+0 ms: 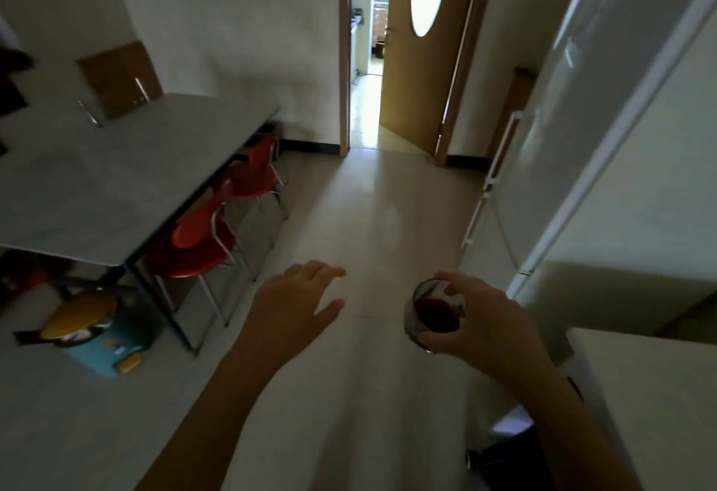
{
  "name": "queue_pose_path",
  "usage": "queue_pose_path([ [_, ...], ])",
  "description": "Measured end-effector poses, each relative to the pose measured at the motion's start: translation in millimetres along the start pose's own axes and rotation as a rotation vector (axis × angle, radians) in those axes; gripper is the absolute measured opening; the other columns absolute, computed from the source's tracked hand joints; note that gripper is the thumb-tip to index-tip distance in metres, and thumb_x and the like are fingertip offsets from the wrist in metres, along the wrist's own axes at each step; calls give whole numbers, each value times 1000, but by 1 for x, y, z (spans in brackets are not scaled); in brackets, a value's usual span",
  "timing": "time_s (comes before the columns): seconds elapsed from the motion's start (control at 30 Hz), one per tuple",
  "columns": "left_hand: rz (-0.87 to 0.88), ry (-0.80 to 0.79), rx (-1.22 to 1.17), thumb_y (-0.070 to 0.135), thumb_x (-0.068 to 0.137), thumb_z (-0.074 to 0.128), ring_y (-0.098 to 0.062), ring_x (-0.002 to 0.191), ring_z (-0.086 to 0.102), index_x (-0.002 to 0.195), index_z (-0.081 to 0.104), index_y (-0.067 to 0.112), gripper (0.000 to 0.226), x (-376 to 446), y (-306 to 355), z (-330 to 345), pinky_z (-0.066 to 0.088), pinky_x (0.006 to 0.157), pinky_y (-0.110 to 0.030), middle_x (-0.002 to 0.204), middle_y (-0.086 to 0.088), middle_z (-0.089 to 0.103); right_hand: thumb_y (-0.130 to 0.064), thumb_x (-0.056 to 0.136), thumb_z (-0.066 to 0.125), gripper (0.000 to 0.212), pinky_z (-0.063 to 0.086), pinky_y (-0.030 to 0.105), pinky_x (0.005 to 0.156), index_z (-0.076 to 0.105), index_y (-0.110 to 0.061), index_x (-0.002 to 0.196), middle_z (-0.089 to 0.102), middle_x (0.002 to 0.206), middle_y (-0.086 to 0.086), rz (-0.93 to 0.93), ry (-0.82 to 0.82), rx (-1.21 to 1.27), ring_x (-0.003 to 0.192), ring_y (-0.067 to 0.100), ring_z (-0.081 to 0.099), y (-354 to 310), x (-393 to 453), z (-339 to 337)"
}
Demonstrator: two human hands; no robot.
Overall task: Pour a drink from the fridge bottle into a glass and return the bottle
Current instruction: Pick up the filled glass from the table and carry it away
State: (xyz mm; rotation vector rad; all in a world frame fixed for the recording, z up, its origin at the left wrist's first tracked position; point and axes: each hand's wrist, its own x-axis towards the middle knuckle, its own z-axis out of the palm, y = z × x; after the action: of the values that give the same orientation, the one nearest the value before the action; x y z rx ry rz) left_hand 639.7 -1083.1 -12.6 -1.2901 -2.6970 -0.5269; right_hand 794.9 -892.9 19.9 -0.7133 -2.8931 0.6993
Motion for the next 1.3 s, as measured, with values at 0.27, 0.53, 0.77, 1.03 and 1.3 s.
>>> queue_pose_path([
  [0.27,-122,-18,119,43,89,54,-19,111,57,128,52,25,44,-2,-124,-30,44,89,-34,126,1,59,-62,58,72,88,51,26,84,38,-36,135,58,124,-9,-185,-84,-24,99,13,61,-113,91,54],
  [0.53,-294,-24,231,51,91,40,-17,108,56,129,49,24,47,14,-228,-49,45,84,-34,125,1,58,-53,62,74,78,45,24,78,42,-35,131,59,119,-10,-361,-186,3,90,11,58,-204,186,88],
  [0.77,-499,0,162,55,89,35,-16,109,55,126,51,26,50,65,-307,-36,46,88,-37,124,4,58,-52,62,73,79,40,24,78,43,-31,132,60,117,-12,-520,-248,-4,88,4,52,-250,306,125],
  [1.03,-686,91,145,53,92,39,-11,113,51,128,47,29,44,150,-374,-38,41,91,-31,127,9,55,-51,64,71,79,34,23,77,40,-34,134,59,121,-13,-652,-269,-23,103,9,56,-302,449,153],
  [1.3,-784,119,121,60,86,28,-13,113,53,125,51,31,54,215,-460,-31,41,89,-31,124,11,57,-59,55,66,86,46,32,88,38,-39,134,57,126,-16,-656,-365,-14,108,8,56,-341,566,196],
])
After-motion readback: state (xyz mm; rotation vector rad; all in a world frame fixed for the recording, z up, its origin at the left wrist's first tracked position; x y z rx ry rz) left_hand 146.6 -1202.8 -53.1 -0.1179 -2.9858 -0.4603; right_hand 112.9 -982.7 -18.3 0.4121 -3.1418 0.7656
